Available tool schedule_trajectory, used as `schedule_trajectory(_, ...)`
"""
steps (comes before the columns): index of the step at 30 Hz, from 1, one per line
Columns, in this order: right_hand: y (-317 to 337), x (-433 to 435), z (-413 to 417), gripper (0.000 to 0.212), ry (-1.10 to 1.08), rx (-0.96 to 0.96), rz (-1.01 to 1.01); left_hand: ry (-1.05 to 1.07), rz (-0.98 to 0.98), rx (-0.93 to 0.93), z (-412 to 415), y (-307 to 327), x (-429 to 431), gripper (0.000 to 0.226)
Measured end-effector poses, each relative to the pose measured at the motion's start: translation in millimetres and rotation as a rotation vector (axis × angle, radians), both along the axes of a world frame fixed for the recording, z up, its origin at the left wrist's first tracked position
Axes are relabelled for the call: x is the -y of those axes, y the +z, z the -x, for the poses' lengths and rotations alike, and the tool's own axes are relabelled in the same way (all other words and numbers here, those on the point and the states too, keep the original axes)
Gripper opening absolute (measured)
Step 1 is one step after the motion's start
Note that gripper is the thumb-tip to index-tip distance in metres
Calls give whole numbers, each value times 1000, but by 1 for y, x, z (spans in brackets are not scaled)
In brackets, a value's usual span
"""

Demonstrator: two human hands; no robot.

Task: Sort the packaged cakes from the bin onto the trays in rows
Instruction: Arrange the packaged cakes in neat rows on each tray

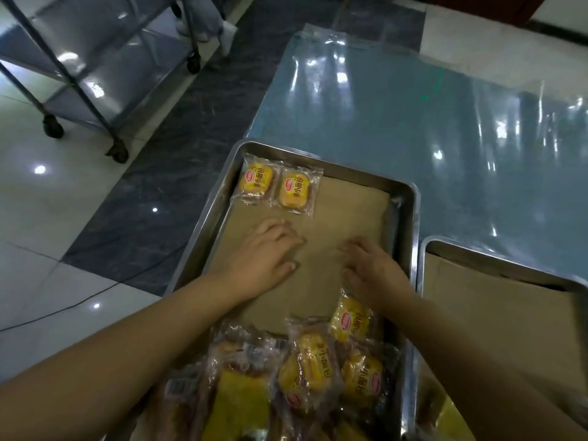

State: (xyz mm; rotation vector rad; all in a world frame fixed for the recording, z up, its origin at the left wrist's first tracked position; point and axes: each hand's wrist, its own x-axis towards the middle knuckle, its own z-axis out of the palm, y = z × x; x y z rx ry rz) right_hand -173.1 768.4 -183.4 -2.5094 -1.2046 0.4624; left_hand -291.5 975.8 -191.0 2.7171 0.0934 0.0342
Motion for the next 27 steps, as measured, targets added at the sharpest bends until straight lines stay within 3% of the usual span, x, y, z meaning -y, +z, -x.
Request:
schedule_trajectory(3, 4, 26, 15, 23, -39, -70, 47, -30, 204, -78, 15, 6, 19, 28)
schedule_trajectory(5, 7, 38, 24, 21, -63, -77, 55, -22, 319, -266, 22, 12, 31, 45)
schedule_trajectory(8, 12, 46, 35, 36, -93, -88, 137, -49, 412, -517, 27, 23, 45, 60)
schedule_trajectory(11, 13, 46, 43, 45, -66, -71, 220, -104, 443, -647, 27, 32, 51, 44)
schedule_trajectory(15, 15, 43, 43, 25, -110, -96, 196, -68, 642, -730, 27, 36, 55, 20)
schedule_trajectory(20, 16, 47, 38, 25, -323, -251, 32, 132, 1017, -604, 24, 35, 50, 14)
schedule_trajectory(23, 19, 47, 33, 25, -541, -313, -183, 438, 1244, -399, 18, 31, 44, 11)
schedule_trajectory(27, 23, 45, 23, 29, -732, -366, -408, 716, 1337, -167, 7, 23, 40, 11)
